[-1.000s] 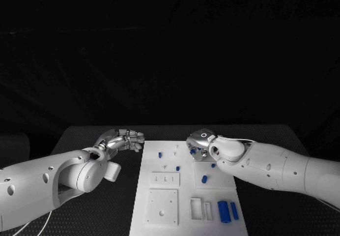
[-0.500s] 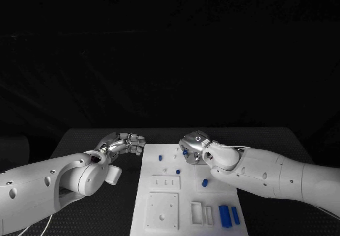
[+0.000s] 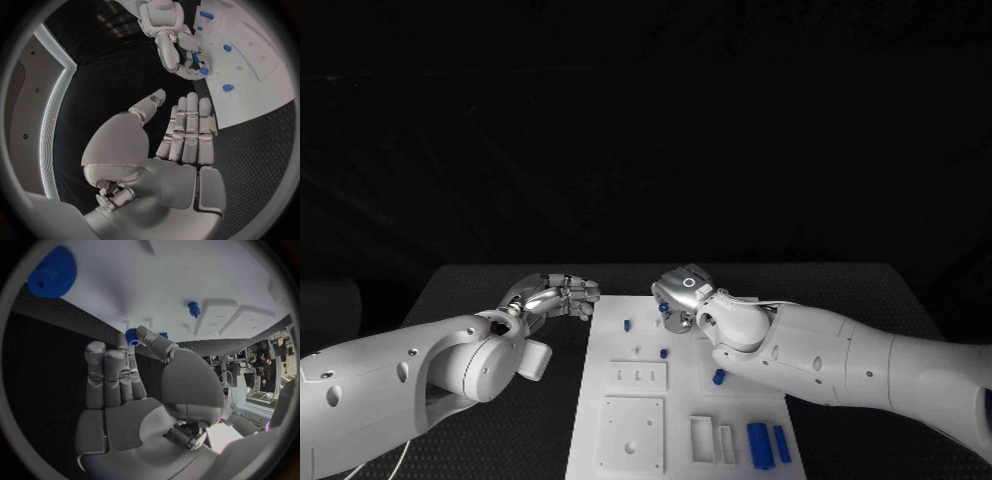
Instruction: Assemble the parts on the task board
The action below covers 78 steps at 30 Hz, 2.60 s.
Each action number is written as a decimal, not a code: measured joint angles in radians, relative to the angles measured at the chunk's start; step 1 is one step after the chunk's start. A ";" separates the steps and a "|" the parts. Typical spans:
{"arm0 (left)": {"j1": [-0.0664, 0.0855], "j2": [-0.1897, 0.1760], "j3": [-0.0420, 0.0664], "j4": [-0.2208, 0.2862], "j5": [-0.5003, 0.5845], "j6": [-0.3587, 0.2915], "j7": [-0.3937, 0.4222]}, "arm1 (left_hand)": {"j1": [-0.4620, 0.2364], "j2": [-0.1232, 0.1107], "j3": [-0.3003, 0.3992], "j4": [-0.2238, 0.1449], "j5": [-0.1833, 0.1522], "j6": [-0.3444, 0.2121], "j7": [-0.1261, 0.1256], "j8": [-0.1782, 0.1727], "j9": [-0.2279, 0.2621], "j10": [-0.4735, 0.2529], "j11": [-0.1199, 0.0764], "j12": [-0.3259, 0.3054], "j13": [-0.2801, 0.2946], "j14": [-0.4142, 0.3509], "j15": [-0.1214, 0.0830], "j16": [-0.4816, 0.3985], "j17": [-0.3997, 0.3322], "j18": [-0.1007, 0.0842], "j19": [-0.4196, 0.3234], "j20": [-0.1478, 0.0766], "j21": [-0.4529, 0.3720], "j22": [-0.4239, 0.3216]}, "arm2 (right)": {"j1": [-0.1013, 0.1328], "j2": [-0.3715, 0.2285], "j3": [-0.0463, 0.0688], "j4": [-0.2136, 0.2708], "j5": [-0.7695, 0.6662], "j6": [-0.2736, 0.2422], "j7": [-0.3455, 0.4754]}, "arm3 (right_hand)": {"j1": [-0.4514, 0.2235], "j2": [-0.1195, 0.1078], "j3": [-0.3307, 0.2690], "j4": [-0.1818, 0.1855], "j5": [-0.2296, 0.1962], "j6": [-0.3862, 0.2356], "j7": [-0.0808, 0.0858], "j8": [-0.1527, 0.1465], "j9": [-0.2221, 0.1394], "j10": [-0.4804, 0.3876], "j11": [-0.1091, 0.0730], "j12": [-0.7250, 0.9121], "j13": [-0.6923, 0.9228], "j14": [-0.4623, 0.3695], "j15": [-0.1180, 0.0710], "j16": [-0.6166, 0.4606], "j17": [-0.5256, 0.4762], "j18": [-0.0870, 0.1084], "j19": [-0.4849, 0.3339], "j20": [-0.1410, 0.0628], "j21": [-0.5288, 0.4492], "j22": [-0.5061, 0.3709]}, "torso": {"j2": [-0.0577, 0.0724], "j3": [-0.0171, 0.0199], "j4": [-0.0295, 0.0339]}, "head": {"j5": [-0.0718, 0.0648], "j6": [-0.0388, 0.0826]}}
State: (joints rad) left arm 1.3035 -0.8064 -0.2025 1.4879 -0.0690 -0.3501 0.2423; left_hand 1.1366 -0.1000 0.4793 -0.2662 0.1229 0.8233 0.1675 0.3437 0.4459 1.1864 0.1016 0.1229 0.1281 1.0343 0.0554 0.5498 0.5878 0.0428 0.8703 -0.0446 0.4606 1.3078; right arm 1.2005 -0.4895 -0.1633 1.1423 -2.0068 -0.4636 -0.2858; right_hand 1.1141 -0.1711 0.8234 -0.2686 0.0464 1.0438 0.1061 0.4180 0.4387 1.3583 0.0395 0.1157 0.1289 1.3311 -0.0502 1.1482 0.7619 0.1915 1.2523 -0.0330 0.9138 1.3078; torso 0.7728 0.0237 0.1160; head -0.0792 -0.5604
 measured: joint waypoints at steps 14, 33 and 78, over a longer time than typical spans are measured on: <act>0.000 -0.001 0.000 0.000 0.000 0.001 -0.001 | 0.000 0.000 0.002 -0.002 0.000 0.000 0.000 0.000 0.000 0.000 0.000 -0.004 0.000 0.000 0.000 0.000 0.001 0.010 0.000 0.000 0.000 0.000 | 0.001 0.027 0.000 -0.043 -0.021 -0.005 -0.014 | 0.004 -0.004 0.001 0.001 -0.001 0.002 -0.002 -0.001 0.006 0.005 -0.002 -0.005 0.004 0.000 0.000 0.004 -0.002 0.000 0.000 0.000 0.000 0.000 | 0.005 -0.0030 0.0071 | 0.001 0.003; 0.006 0.000 0.001 0.003 0.000 0.003 -0.003 | 0.000 0.000 0.002 -0.002 0.000 0.000 0.000 0.000 0.000 0.004 0.004 -0.004 0.000 0.000 0.000 0.000 0.002 0.009 0.000 0.000 0.004 0.000 | 0.002 0.050 0.001 -0.083 -0.024 -0.001 -0.010 | -0.004 -0.012 0.012 0.006 0.000 0.003 -0.004 -0.001 0.012 0.005 -0.002 -0.009 0.006 0.000 0.000 0.004 -0.004 0.000 0.000 0.000 0.000 0.000 | 0.009 -0.0024 0.0053 | 0.013 -0.004; 0.007 0.003 0.001 0.000 -0.001 0.006 -0.005 | 0.000 0.000 0.005 -0.005 0.000 -0.004 0.004 -0.004 0.000 0.004 0.004 -0.012 0.000 0.000 0.000 -0.004 0.005 0.001 -0.003 0.004 0.004 0.000 | 0.004 0.056 0.004 -0.082 0.002 0.024 0.017 | -0.006 -0.014 0.014 0.009 -0.005 0.006 -0.008 -0.004 0.026 0.008 -0.001 -0.009 0.010 -0.002 -0.002 0.004 -0.008 0.000 -0.002 -0.002 0.000 0.000 | 0.015 -0.0023 0.0027 | 0.022 -0.014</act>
State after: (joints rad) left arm 1.3106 -0.8034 -0.2015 1.4881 -0.0699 -0.3444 0.2369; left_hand 1.1367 -0.0999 0.4842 -0.2711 0.1229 0.8197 0.1711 0.3399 0.4463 1.1900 0.1052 0.1114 0.1280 1.0343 0.0555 0.5459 0.5930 0.0436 0.8669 -0.0409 0.4643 1.3077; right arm 1.2047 -0.4340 -0.1598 1.0604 -2.0047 -0.4401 -0.2683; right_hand 1.1078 -0.1856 0.8375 -0.2593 0.0418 1.0493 0.0984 0.4142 0.4642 1.3659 0.0380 0.1070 0.1390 1.3290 -0.0526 1.1521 0.7534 0.1911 1.2504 -0.0349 0.9137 1.3077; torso 0.7875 0.0214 0.1187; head -0.0576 -0.5741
